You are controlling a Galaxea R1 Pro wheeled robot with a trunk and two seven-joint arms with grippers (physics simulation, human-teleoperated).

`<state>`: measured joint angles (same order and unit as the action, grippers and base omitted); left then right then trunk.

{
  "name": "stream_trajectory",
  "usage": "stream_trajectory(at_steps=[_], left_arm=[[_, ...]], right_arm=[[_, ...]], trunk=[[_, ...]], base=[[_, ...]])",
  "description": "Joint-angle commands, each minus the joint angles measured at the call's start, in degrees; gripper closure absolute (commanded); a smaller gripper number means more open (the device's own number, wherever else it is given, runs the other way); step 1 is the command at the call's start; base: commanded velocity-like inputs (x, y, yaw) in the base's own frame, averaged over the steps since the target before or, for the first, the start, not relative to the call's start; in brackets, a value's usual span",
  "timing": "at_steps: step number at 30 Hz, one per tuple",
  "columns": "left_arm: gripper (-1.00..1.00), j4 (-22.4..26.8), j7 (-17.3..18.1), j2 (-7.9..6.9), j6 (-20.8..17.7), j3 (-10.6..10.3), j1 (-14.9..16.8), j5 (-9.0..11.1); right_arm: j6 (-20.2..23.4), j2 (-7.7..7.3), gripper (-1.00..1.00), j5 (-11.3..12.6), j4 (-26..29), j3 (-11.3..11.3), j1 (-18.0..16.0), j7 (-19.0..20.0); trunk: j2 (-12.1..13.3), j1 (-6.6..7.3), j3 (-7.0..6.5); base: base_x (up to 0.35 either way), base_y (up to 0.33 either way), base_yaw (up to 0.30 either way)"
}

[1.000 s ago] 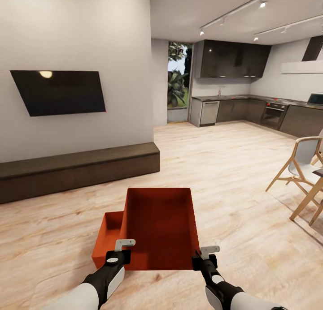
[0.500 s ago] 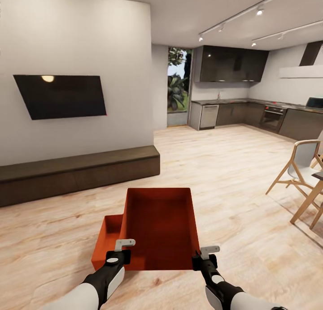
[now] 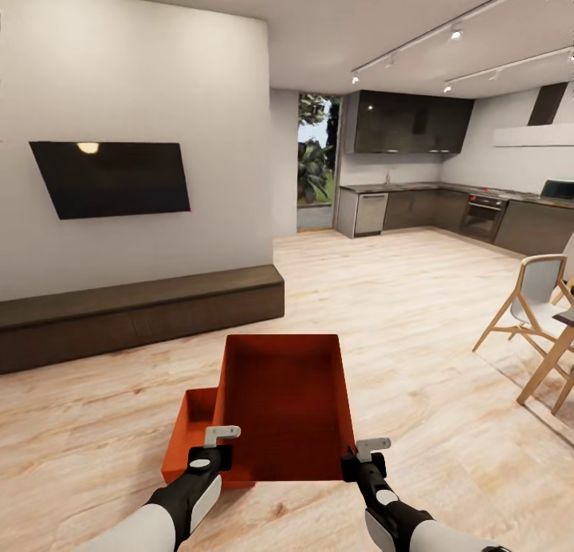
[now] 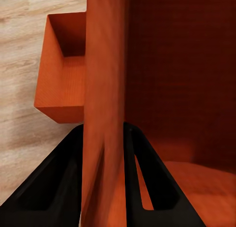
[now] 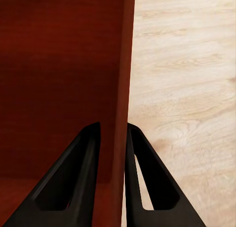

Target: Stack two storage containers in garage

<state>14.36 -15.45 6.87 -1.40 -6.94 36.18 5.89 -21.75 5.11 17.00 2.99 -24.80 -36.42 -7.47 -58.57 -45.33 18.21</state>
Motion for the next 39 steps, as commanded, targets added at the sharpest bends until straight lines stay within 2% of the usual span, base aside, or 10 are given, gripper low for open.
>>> stream_trajectory(at_steps=[1,39], left_arm=[[1.00,-0.1,-0.9,-0.37,-0.2,0.7,0.0,0.8],[1.00,0.0,-0.9,-0.46,-0.2,0.7,0.0,0.8]], right_arm=[[-0.5,-0.02,1.00,0.9,0.1,-0.1,-0.1,-0.3],[-0.5,-0.08,1.00,1.0,0.1,-0.1,-0.1,-0.3]], trunk=[[0.0,0.00,-0.03],[0.0,0.00,-3.51]], base=[[0.000,0.000,0.000],[0.000,0.000,0.000]])
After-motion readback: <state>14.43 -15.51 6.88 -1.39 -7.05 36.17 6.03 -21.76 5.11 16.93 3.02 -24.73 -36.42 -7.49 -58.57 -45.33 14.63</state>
